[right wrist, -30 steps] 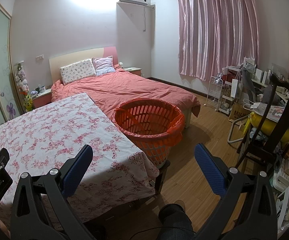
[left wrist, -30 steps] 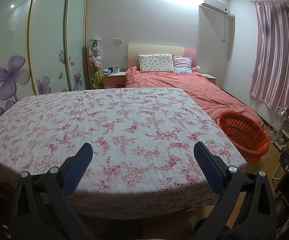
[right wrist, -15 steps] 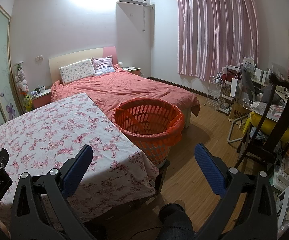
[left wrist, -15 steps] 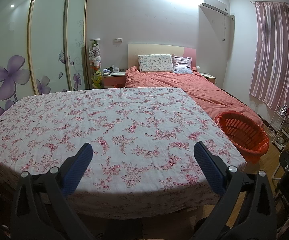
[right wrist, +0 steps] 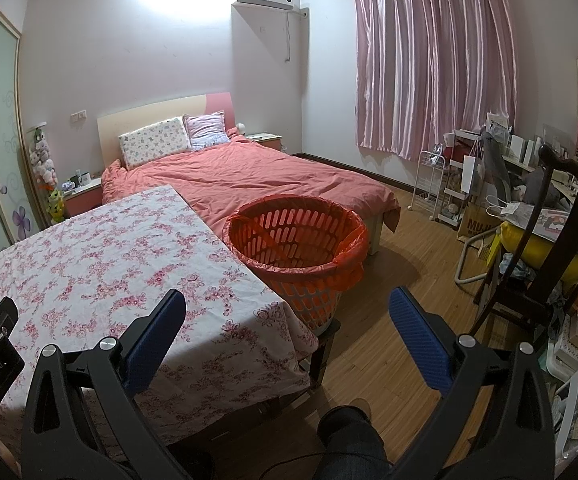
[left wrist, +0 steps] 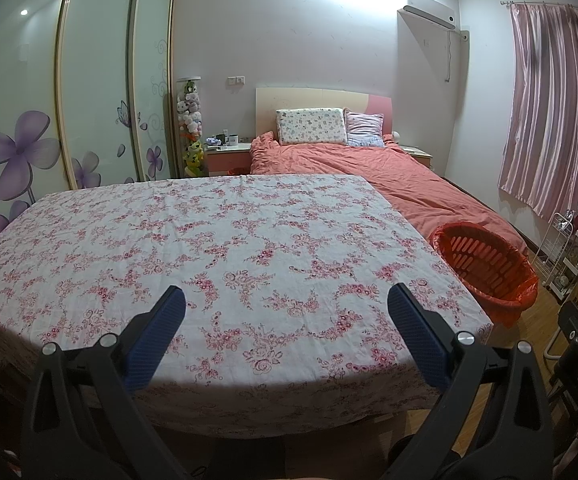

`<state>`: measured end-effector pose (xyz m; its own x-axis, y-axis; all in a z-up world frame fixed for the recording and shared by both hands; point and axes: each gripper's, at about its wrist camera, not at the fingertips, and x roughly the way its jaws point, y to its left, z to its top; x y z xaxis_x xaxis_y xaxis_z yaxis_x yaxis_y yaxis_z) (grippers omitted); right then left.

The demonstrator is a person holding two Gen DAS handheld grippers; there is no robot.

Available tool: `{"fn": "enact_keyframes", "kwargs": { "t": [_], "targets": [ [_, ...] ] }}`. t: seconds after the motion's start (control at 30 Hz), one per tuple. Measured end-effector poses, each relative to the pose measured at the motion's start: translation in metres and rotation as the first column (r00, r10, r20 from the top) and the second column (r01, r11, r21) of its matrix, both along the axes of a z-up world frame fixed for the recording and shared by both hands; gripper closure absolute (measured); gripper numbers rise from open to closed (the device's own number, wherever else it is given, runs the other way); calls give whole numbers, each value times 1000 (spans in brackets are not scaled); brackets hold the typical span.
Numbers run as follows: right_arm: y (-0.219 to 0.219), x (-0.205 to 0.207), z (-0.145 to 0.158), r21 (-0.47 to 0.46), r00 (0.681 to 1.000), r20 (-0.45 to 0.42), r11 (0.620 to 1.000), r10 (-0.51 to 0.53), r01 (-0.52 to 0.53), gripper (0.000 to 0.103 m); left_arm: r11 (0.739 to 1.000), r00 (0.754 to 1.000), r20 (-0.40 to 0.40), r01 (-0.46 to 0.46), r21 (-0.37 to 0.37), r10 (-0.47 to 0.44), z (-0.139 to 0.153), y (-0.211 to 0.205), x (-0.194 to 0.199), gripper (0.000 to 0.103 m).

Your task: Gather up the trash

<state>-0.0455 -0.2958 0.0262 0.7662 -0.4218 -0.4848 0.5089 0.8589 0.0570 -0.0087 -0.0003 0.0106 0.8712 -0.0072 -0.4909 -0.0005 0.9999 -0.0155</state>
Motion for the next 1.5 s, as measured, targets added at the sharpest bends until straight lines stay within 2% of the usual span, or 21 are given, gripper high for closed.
{"fn": "enact_keyframes", "kwargs": {
  "t": [1.5],
  "targets": [
    [1,0,0,9,1000,-5,1000,-1,1,3,1000,1000,-5,22,10,-22,-4,-2,-2,4]
  ]
}}
